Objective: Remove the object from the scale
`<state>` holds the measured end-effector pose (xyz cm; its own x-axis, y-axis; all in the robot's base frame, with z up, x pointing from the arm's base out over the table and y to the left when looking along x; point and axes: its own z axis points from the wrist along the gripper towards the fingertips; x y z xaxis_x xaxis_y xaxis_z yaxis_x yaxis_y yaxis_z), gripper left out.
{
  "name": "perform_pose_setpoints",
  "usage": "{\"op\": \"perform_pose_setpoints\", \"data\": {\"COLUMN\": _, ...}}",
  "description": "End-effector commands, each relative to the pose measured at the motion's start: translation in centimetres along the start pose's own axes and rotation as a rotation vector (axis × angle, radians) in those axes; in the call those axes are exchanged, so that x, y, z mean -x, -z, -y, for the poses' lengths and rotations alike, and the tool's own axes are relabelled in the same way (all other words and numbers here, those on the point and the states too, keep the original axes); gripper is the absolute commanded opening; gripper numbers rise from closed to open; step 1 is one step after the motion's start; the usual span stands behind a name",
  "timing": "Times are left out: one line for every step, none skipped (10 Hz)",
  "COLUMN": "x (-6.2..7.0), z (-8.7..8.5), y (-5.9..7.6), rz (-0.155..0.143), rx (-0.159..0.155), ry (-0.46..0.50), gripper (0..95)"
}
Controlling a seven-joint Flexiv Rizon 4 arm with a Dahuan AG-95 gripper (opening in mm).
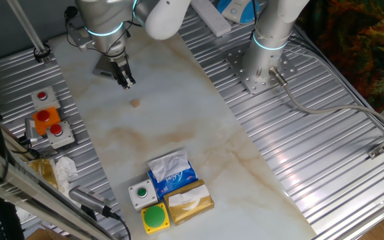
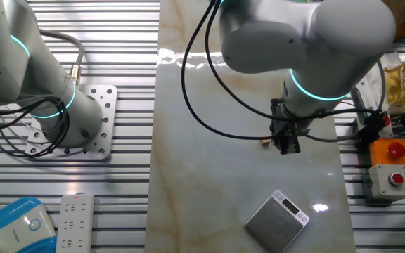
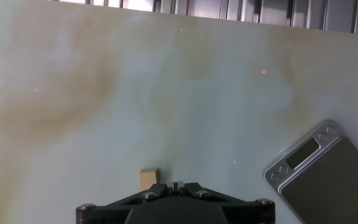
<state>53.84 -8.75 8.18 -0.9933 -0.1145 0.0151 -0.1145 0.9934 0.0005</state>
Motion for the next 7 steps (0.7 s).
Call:
{"op": "perform_pose_setpoints", "data": {"x": -0.18, "z": -0.05, "y": 0.00, "rz": 0.000, "rx": 0.010, "ry": 0.001, "gripper": 0.0}}
{"op": "perform_pose_setpoints", "data": {"x": -0.19, "z": -0.04, "y": -0.01, "rz": -0.023, "rx": 0.009, "ry": 0.003, "gripper": 0.0}}
{"op": "perform_pose_setpoints", "data": {"x": -0.20, "z": -0.04, "y": -0.01, "rz": -0.029, "rx": 0.010, "ry": 0.003, "gripper": 0.0}}
{"op": "perform_pose_setpoints", "data": {"x": -0.20, "z": -0.04, "y": -0.01, "rz": -0.030, "rx": 0.018, "ry": 0.008, "gripper": 0.0}}
{"op": "perform_pose_setpoints", "data": {"x": -0.20, "z": -0.04, "y": -0.01, "rz": -0.029, "rx": 0.023, "ry": 0.010, "gripper": 0.0}}
{"op": "perform_pose_setpoints", "data": {"x": -0.20, "z": -0.04, "y": -0.01, "rz": -0.031, "rx": 0.027, "ry": 0.008, "gripper": 0.0}}
{"op": "perform_pose_setpoints", "data": {"x": -0.20, "z": -0.04, "y": -0.01, "rz": -0.035, "rx": 0.026, "ry": 0.008, "gripper": 0.0}}
